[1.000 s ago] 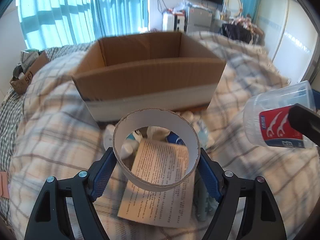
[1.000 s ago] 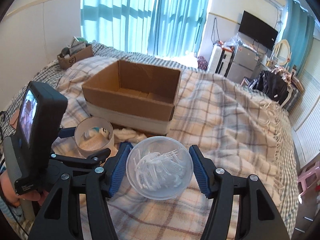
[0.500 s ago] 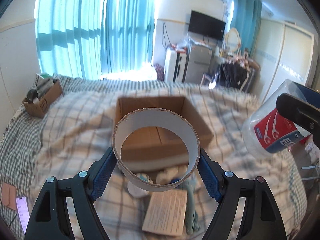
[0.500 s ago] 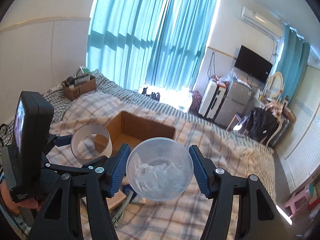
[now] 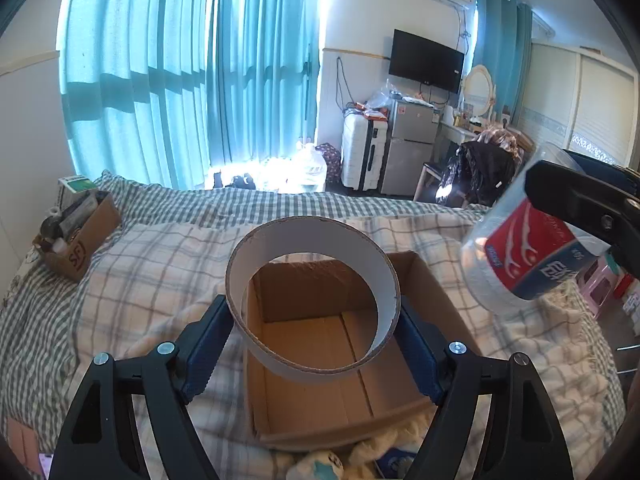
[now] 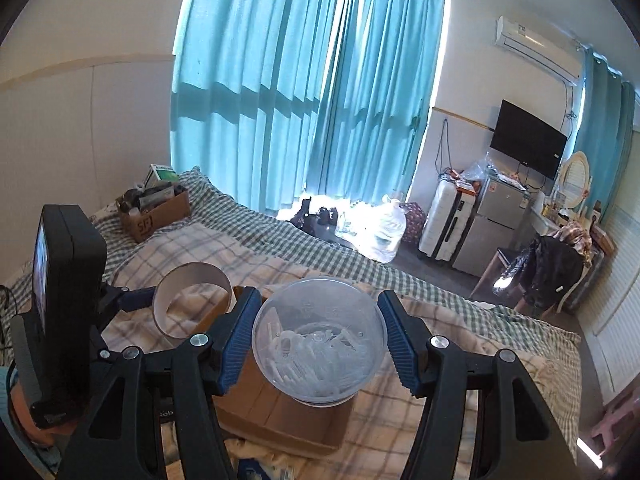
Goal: Organize objects
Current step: 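Lower the tape roll and clear cup into the box and open both tools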
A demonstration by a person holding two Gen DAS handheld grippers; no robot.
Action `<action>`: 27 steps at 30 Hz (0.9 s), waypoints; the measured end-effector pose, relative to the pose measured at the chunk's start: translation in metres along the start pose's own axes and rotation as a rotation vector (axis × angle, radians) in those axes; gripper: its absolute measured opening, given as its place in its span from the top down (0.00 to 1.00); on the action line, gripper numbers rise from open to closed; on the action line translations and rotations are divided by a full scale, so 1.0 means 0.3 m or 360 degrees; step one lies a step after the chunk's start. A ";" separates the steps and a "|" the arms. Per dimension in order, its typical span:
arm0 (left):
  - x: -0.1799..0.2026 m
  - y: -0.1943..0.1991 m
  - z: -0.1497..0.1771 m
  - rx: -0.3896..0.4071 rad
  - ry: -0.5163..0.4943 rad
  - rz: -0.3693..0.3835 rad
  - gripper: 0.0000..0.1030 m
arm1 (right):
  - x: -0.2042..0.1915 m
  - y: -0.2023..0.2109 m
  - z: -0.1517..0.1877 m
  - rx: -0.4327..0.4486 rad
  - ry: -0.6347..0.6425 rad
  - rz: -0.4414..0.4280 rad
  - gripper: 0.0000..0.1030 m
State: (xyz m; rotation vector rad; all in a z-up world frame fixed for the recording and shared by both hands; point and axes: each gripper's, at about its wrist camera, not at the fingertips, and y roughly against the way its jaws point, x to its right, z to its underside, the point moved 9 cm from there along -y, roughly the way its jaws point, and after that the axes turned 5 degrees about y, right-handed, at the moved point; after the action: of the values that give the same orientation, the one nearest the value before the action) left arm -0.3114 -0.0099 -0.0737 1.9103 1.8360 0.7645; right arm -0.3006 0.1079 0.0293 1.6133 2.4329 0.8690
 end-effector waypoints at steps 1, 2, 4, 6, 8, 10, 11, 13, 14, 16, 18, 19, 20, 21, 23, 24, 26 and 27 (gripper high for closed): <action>0.001 -0.033 0.001 -0.0013 -0.0006 0.0006 0.21 | 0.008 -0.051 0.008 -0.0010 -0.0010 -0.0004 0.41; 0.002 -0.058 0.003 -0.0023 -0.0011 0.0010 0.21 | 0.010 -0.089 0.018 -0.0022 -0.0013 -0.0001 0.41; -0.001 -0.113 0.018 -0.0042 -0.0035 0.0004 0.21 | 0.014 -0.175 0.047 -0.0055 -0.0009 -0.0002 0.41; -0.011 -0.154 0.027 -0.0017 -0.0067 -0.0035 0.21 | 0.016 -0.236 0.081 -0.0076 -0.0027 -0.0012 0.41; -0.020 -0.181 0.035 -0.0011 -0.0072 -0.0039 0.21 | 0.025 -0.293 0.118 -0.0083 -0.0050 0.0001 0.41; -0.019 -0.208 0.055 -0.0040 -0.0059 0.0019 0.21 | 0.024 -0.342 0.155 -0.0087 -0.0066 -0.0008 0.41; -0.015 -0.219 0.057 -0.0047 -0.0060 0.0034 0.21 | 0.022 -0.364 0.169 -0.0103 -0.0077 -0.0031 0.41; -0.012 -0.239 0.075 -0.0066 -0.0079 0.0026 0.21 | 0.015 -0.394 0.198 -0.0138 -0.0097 -0.0067 0.41; -0.008 -0.249 0.081 -0.0080 -0.0083 0.0026 0.21 | 0.014 -0.404 0.209 -0.0154 -0.0106 -0.0076 0.41; -0.009 -0.265 0.108 -0.0127 -0.0074 0.0032 0.21 | 0.012 -0.411 0.225 -0.0180 -0.0118 -0.0098 0.41; -0.008 -0.265 0.121 -0.0155 -0.0060 0.0038 0.19 | 0.017 -0.394 0.232 -0.0179 -0.0136 -0.0106 0.41; -0.009 -0.259 0.127 -0.0168 -0.0051 0.0038 0.17 | 0.028 -0.377 0.226 -0.0159 -0.0147 -0.0082 0.33; -0.010 -0.250 0.129 -0.0170 -0.0041 0.0032 0.10 | 0.043 -0.351 0.218 -0.0139 -0.0160 -0.0050 0.16; -0.018 -0.233 0.125 -0.0156 -0.0018 0.0016 0.00 | 0.059 -0.322 0.209 -0.0117 -0.0178 -0.0021 0.12; -0.025 -0.197 0.115 -0.0125 0.0025 0.0017 0.00 | 0.089 -0.250 0.189 -0.0064 -0.0228 -0.0005 0.12; -0.024 -0.167 0.110 -0.0123 0.0047 0.0040 0.00 | 0.097 -0.217 0.184 -0.0061 -0.0250 -0.0008 0.12; -0.029 -0.117 0.105 -0.0125 0.0070 0.0048 0.00 | 0.112 -0.146 0.183 -0.0079 -0.0272 0.0000 0.12; -0.031 -0.086 0.102 -0.0114 0.0071 0.0042 0.00 | 0.117 -0.117 0.185 -0.0092 -0.0267 0.0011 0.12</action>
State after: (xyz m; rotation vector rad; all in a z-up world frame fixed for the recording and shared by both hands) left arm -0.3129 -0.0144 -0.1145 1.8905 1.7879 0.8761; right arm -0.3236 0.1511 -0.0267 1.6056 2.2697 0.7642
